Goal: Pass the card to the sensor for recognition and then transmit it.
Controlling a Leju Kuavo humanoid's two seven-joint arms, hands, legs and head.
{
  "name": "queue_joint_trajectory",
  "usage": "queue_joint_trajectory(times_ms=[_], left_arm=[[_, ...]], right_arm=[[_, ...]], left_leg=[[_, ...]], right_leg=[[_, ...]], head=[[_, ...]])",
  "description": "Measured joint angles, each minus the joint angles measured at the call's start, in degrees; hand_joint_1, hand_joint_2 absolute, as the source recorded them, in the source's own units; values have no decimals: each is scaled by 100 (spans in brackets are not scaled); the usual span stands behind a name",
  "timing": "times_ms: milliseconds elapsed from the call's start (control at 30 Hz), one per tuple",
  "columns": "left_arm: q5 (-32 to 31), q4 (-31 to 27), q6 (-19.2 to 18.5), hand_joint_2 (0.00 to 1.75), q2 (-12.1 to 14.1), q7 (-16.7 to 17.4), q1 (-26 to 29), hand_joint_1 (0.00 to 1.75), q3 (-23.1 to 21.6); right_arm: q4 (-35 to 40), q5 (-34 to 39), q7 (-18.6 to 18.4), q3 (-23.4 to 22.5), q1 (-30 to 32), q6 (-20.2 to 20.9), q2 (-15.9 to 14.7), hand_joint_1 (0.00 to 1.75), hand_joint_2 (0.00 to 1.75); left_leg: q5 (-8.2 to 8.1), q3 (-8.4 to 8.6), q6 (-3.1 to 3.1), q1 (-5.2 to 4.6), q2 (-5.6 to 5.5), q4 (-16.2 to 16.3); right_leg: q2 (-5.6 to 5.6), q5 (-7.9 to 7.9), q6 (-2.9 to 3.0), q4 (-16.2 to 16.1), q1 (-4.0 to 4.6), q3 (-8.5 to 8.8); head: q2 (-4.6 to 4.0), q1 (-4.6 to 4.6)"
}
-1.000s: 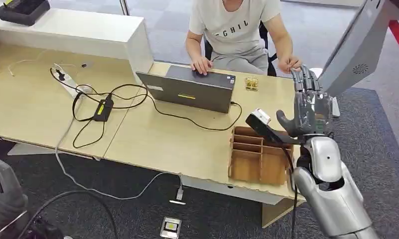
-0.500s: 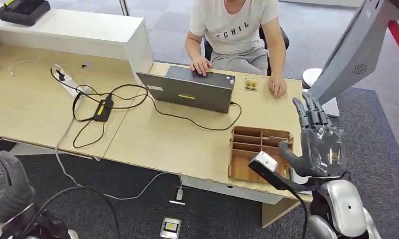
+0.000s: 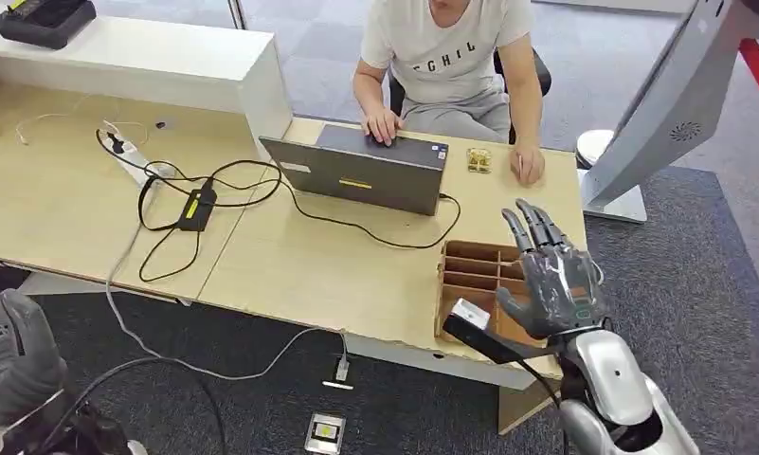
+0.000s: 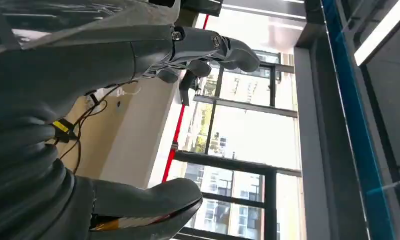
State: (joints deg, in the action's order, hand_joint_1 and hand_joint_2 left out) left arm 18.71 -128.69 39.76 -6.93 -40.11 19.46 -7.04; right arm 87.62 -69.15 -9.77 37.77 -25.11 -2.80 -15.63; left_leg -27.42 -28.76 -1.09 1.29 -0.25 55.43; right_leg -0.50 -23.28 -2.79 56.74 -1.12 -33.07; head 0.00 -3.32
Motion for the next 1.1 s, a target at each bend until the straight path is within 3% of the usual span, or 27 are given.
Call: queue_joint_trajectory(times_ms=[200, 467, 1100], left_arm=[[44, 0, 0, 175, -2, -2, 41, 0, 0], [116, -2, 0, 175, -2, -2, 47, 0, 4], [160, -2, -4, 175, -2, -2, -28, 0, -2]], right_arm=[[-710, 140, -147, 236, -301, -48, 109, 0, 175], [-1501, 164, -466, 264, -592, -400, 83, 0, 175], [-2004, 146, -433, 251, -624, -227, -26, 24, 175]], left_leg=[[0, 0, 0, 0, 0, 0], [0, 4, 0, -1, 0, 1], [0, 6, 0, -1, 1, 1]], right_leg=[[1, 0, 0, 0, 0, -1], [1, 0, 0, 0, -1, -1], [0, 0, 0, 0, 0, -2]], head=[[0, 0], [0, 0], [0, 2]])
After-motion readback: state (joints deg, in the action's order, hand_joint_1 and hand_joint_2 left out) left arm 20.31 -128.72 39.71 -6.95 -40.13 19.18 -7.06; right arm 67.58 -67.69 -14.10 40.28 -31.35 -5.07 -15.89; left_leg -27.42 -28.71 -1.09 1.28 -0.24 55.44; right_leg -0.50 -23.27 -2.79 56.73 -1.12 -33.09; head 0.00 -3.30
